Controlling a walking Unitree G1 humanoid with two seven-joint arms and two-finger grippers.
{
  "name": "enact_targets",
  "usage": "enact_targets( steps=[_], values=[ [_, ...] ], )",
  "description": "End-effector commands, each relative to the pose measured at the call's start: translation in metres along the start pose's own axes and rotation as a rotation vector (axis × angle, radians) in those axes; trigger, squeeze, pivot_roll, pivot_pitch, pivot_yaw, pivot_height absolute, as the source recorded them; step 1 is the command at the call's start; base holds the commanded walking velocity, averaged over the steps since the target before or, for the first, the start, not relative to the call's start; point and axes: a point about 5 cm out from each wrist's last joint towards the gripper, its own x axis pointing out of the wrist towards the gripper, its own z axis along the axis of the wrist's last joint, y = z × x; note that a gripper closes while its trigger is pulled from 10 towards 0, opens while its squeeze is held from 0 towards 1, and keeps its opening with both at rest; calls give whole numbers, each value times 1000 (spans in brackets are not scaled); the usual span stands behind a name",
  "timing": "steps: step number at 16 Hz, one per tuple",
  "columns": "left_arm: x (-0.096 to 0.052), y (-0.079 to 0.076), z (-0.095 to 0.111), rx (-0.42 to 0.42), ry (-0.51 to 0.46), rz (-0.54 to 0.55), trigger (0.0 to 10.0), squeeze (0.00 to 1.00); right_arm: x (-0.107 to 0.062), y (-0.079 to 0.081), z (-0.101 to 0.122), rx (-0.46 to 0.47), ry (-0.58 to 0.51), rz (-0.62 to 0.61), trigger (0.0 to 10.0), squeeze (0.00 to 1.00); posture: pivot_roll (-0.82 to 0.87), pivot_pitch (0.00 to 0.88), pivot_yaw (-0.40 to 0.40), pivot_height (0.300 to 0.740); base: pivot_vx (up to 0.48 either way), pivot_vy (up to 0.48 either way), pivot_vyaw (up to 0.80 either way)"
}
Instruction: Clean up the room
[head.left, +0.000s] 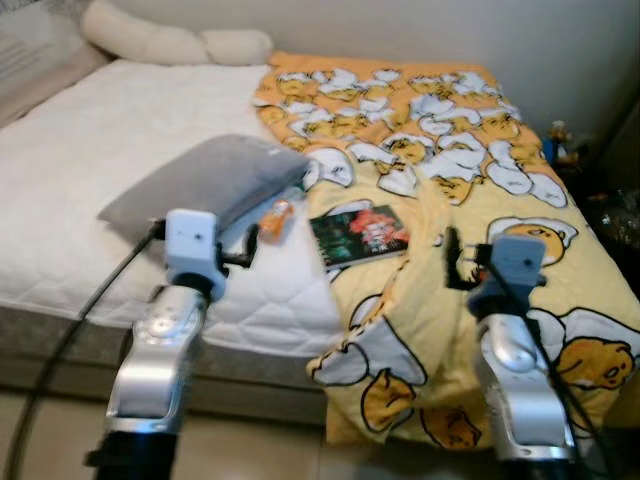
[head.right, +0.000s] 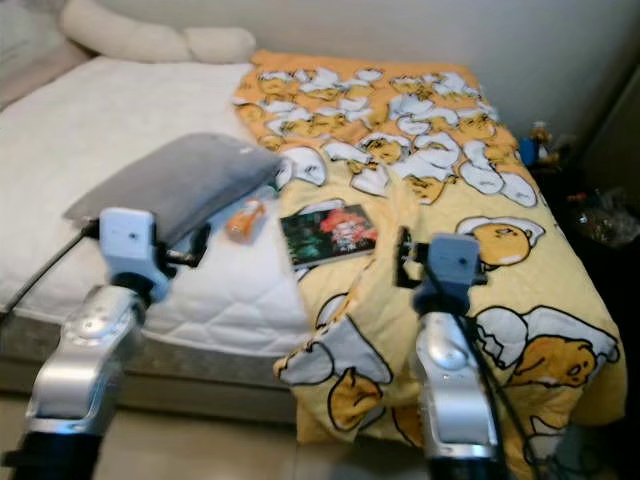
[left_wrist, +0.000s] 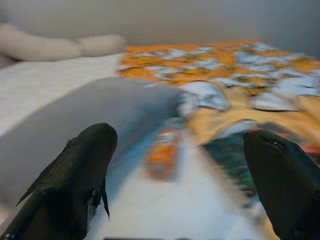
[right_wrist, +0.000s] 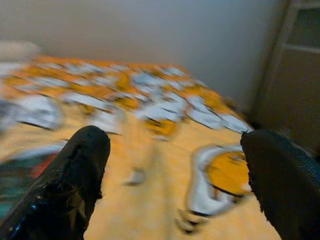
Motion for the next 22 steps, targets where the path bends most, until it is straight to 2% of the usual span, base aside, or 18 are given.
enact_targets(
  steps=[1, 3, 4, 7, 10, 12, 13, 15, 17, 19, 21, 22],
  values=[
    [1, 7, 3, 19, -8, 24, 10000, 1000, 2, 3, 1, 38, 12, 33, 10000, 0, 41, 0, -1, 740, 345, 0, 0],
    [2, 7, 3, 18, -9, 25, 10000, 1000, 1, 3, 1, 36, 15, 34, 10000, 0, 43, 0, -2, 740, 343, 0, 0],
    [3, 7, 2, 9, -8, 32, 10000, 1000, 1, 4, 1, 77, 34, 27, 10000, 0, 46, 0, 0, 740, 330, 0, 0],
    [5, 9, 1, 14, -8, 41, 10000, 1000, 6, 9, 4, 76, 23, 33, 10000, 0, 52, 0, 1, 740, 310, 0, 0],
    [8, 5, 6, 27, -23, 29, 10000, 1000, 7, 11, 6, 114, 19, 58, 10000, 0, 66, 0, -17, 740, 302, 0, 0],
    [7, 5, 6, 13, -30, 35, 10000, 1000, 5, 13, 5, 107, 27, 69, 10000, 0, 60, 0, -16, 740, 0, 0, 0],
    [7, 4, 7, 22, -29, 30, 10000, 718, 5, 12, 5, 81, 24, 55, 10000, 0, 57, 0, -13, 740, 0, 0, 0],
    [7, 4, 6, 34, -26, 25, 10000, 706, 5, 10, 5, 75, 25, 42, 10000, 0, 56, 4, -13, 740, 0, 0, 0],
    [7, 4, 5, 35, -21, 25, 10000, 710, 5, 13, 6, 170, 32, 76, 10000, 0, 56, 7, -14, 740, 0, 240, 0],
    [9, 5, 8, 44, -28, 24, 10000, 710, 6, 14, 8, 117, 16, 80, 10000, 0, 53, 10, -14, 740, 0, 480, 0],
    [11, 5, 10, 44, -33, 22, 10000, 714, 8, 11, 10, 73, -23, 23, 10000, 0, 52, 11, -13, 740, 0, 401, -400],
    [12, 5, 11, 41, -36, 22, 10000, 714, 9, 12, 9, 88, -6, 21, 10000, 0, 51, 12, -13, 740, 0, 390, -800]
  ],
)
